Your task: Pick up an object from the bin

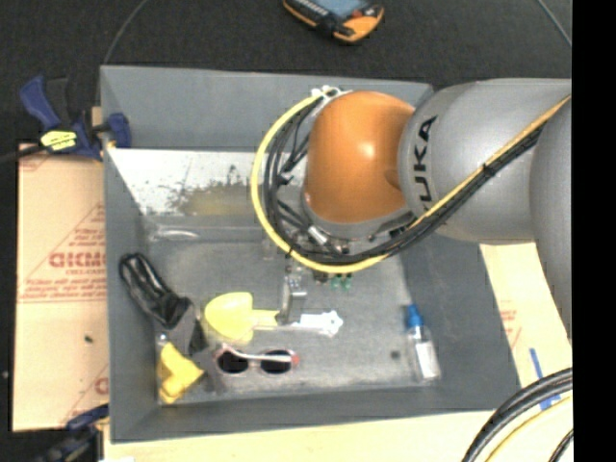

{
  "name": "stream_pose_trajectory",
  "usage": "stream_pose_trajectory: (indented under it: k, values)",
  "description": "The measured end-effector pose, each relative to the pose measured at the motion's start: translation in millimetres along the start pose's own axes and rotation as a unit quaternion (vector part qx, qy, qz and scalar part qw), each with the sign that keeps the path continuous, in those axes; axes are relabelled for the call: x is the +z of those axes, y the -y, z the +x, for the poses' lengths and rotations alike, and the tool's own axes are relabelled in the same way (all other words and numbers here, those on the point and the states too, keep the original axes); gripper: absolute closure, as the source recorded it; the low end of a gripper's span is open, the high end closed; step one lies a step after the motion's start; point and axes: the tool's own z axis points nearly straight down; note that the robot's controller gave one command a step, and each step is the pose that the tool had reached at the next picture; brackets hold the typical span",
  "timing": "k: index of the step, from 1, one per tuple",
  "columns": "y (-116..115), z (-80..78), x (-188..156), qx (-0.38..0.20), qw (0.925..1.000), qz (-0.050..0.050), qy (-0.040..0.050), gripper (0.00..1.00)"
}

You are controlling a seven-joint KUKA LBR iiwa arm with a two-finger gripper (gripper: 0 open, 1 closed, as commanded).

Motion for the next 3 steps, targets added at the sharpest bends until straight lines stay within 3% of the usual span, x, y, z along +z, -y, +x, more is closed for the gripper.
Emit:
stream_pose_trajectory:
  k: [1, 2, 3]
  values:
    - [1, -1.2, -5, 0.002, 1.0000, 0.000, 0.0038, 0.00]
    - [-15, 13.6, 107, -0.199, 0.9800, 0.000, 0.0012, 0.00]
    - [-13, 20.8, 50, -0.206, 0.9785, 0.000, 0.0051, 0.00]
